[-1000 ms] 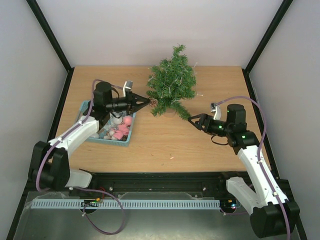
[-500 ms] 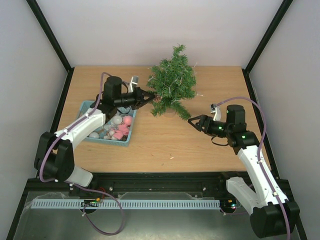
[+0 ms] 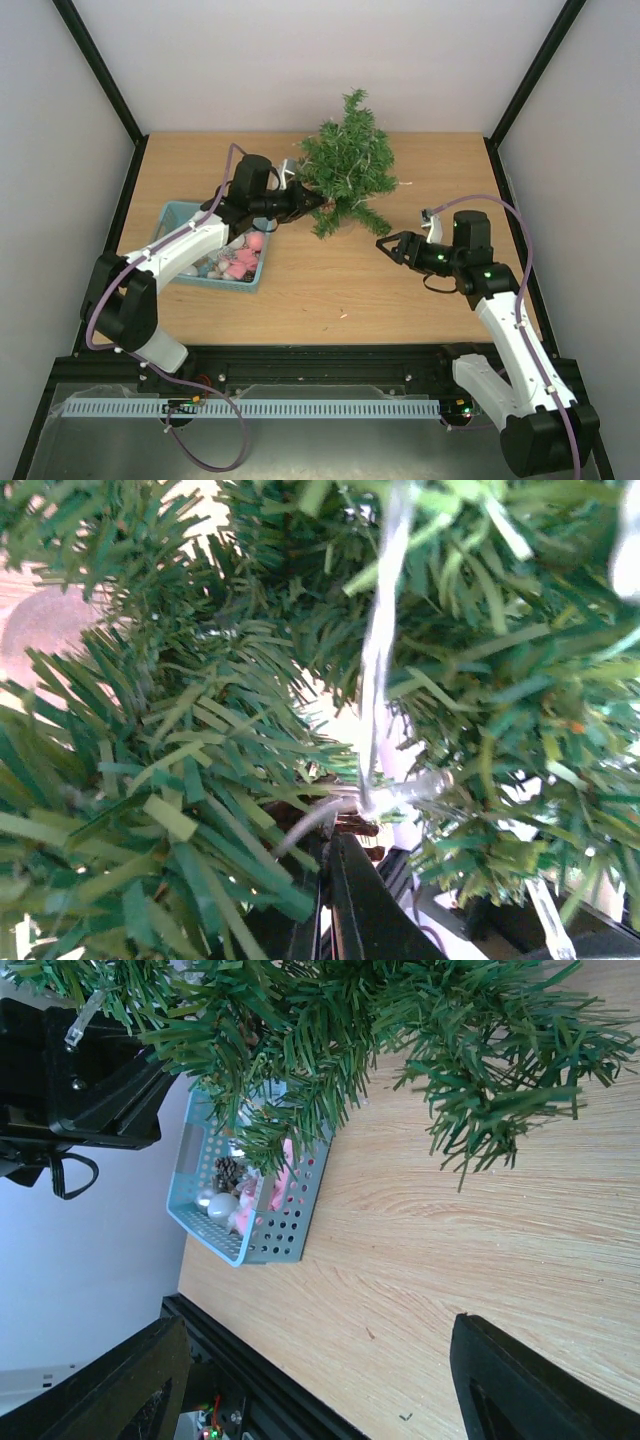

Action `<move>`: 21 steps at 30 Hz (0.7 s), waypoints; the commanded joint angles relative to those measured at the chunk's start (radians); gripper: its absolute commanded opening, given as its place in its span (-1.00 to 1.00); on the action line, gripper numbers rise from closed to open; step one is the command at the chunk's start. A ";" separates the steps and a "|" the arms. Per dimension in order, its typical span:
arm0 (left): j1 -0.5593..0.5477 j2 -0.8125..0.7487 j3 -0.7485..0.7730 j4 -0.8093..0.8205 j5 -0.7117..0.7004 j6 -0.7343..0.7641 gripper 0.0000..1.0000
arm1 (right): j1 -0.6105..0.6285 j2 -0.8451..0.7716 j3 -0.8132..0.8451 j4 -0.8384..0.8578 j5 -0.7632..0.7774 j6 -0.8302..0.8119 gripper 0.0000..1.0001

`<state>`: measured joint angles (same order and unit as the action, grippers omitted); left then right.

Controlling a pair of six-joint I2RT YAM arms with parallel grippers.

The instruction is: Decorate the small christmas tree

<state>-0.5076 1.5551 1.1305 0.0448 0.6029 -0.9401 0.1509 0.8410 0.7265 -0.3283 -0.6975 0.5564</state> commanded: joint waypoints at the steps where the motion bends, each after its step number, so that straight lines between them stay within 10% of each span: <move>1: -0.008 0.008 0.037 -0.053 -0.081 0.053 -0.95 | 0.003 -0.023 0.015 -0.045 -0.004 -0.018 0.46; 21: -0.047 0.009 0.084 -0.039 -0.201 0.002 -0.95 | 0.002 -0.051 -0.013 -0.042 -0.012 -0.007 0.46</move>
<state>-0.5465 1.5566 1.1885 0.0090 0.4408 -0.9188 0.1509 0.8082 0.7258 -0.3386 -0.6949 0.5495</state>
